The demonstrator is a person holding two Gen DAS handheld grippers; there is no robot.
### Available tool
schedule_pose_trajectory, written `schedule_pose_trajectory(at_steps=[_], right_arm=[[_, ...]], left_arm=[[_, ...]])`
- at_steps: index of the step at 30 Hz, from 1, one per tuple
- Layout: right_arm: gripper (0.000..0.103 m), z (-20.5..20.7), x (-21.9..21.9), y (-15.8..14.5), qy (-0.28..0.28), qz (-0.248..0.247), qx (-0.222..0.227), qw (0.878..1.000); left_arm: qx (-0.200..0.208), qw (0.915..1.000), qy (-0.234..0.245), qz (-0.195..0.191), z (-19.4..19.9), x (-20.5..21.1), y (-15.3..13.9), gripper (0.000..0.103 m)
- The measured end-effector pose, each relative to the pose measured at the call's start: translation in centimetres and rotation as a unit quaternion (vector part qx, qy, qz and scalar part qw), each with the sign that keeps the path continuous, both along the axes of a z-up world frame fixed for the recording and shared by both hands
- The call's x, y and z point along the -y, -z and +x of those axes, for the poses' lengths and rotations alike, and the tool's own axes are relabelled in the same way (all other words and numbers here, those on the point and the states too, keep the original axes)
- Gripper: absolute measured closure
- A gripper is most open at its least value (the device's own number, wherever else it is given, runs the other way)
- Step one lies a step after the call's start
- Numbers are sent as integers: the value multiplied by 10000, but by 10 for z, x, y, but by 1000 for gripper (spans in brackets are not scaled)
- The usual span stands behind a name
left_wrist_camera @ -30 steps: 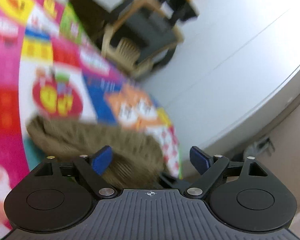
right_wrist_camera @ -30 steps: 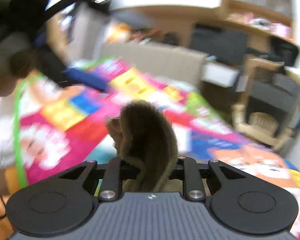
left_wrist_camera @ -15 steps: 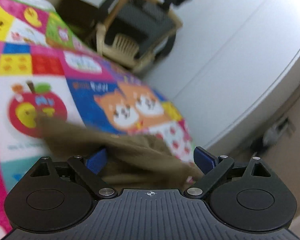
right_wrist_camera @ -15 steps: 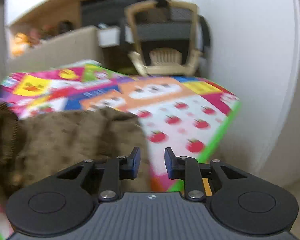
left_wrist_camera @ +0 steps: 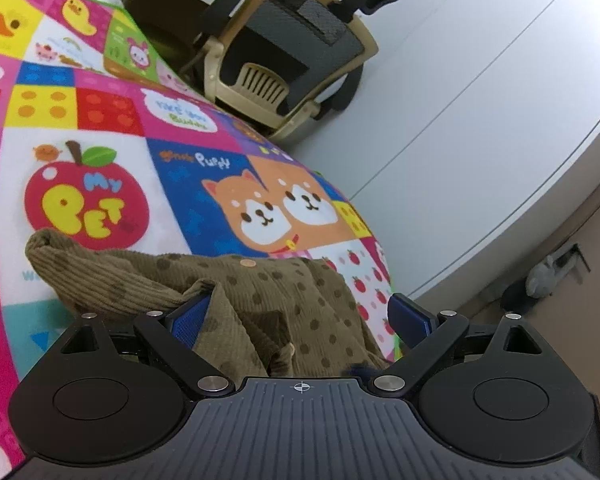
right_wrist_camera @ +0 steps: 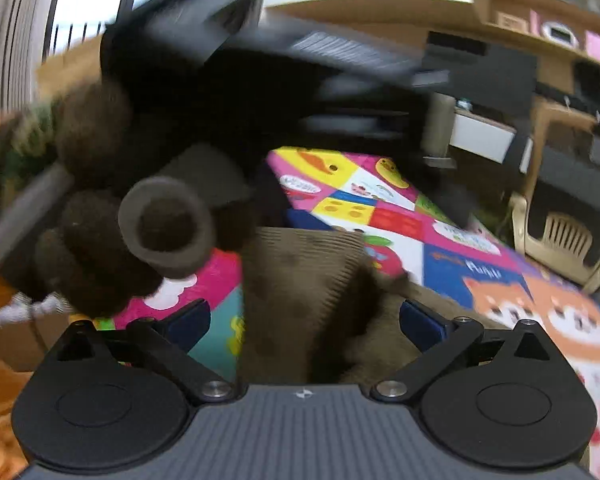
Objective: Fold clothes
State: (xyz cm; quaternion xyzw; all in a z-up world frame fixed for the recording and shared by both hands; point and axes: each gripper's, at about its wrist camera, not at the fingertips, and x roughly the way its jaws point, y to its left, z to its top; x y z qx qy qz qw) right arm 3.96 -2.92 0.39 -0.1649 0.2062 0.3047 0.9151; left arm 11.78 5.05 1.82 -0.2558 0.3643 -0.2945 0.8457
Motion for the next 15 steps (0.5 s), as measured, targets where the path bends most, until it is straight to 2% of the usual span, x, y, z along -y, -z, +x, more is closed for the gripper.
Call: schedule_pose_trajectory(at_steps=[1, 2, 4, 5, 6, 7, 8, 10, 11, 13, 15], right_arm=[[1, 5, -15, 6, 106, -275, 60, 9995], [1, 8, -27, 14, 315, -595, 303, 9973], [1, 16, -40, 30, 840, -1157, 940, 9853], [1, 23, -38, 35, 1007, -1194, 952, 9831], [2, 30, -32, 34, 944, -942, 628, 9891], [11, 36, -26, 33, 879, -689, 303, 9933], [36, 42, -20, 31, 808, -450, 13, 9957], [78, 46, -15, 25, 634, -66, -337, 9974], [85, 48, -12, 21, 565, 113, -438, 9974], [90, 43, 0, 5, 652, 420, -110, 9969], [91, 44, 36, -12, 1051, 880, 13, 9906]], left_arm=[[-8, 10000, -5, -47, -1, -2, 1, 7], [-15, 10000, -10, -93, -2, -5, 1, 7], [-8, 9998, -34, -192, -4, -11, 1, 7], [24, 9997, -63, -249, -7, -17, -1, 7], [73, 9995, -100, -302, -10, -23, -3, 7], [135, 9992, -143, -353, -13, -30, -6, 7], [204, 9988, -194, -393, -17, -37, -9, 7], [323, 9979, -341, -449, -23, -50, -16, 6], [373, 9971, -436, -490, -25, -56, -19, 6], [469, 9953, -616, -585, -28, -66, -26, 6], [588, 9930, -743, -700, -30, -74, -35, 6]])
